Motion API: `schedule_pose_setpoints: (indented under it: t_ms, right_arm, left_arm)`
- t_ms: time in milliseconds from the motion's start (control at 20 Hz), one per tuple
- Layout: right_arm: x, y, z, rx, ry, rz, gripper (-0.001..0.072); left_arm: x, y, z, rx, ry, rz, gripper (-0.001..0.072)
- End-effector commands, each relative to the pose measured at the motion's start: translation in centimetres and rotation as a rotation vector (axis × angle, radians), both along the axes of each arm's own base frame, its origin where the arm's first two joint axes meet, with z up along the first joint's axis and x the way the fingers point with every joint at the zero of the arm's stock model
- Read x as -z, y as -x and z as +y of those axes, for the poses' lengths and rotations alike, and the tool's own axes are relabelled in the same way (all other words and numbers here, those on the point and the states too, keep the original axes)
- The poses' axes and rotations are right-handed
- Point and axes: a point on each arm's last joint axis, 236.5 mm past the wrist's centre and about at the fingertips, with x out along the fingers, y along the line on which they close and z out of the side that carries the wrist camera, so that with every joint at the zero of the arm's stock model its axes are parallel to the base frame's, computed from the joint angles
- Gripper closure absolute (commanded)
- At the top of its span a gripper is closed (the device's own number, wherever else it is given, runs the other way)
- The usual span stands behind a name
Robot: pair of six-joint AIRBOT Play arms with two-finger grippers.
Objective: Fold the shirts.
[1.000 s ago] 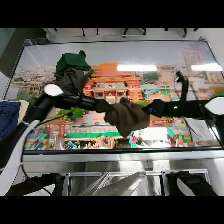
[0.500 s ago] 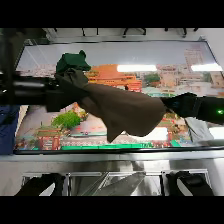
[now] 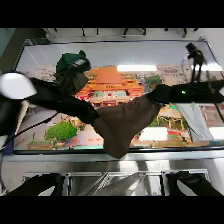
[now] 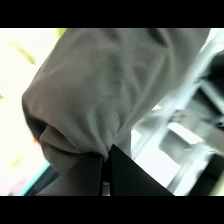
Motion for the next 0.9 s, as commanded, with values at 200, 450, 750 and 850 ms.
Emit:
schedule_pose_setpoints:
  t_ms: [200,450,750,850]
  right_arm:
    - [12.8,-10.4,2.7,0.009,-0.016,0.063,0.0626]
    - [12.4,-8.0,-0.6,-0.029,-0.02,0.162,0.0011]
    - [16.7,3.3,-4.3,-0.061,0.025,0.38,0.0016]
    - [20.6,5.9,-3.2,0.01,-0.064,0.469,0.0015]
  left_arm:
    - [14.6,-6.1,-0.2,0.046,-0.209,0.106,0.0692]
    - [17.5,-6.0,-0.1,0.08,-0.24,0.152,0.0692]
    - [17.4,-7.8,-0.9,0.05,-0.208,0.083,0.0692]
    - [17.4,-7.6,-0.8,0.053,-0.211,0.089,0.0692]
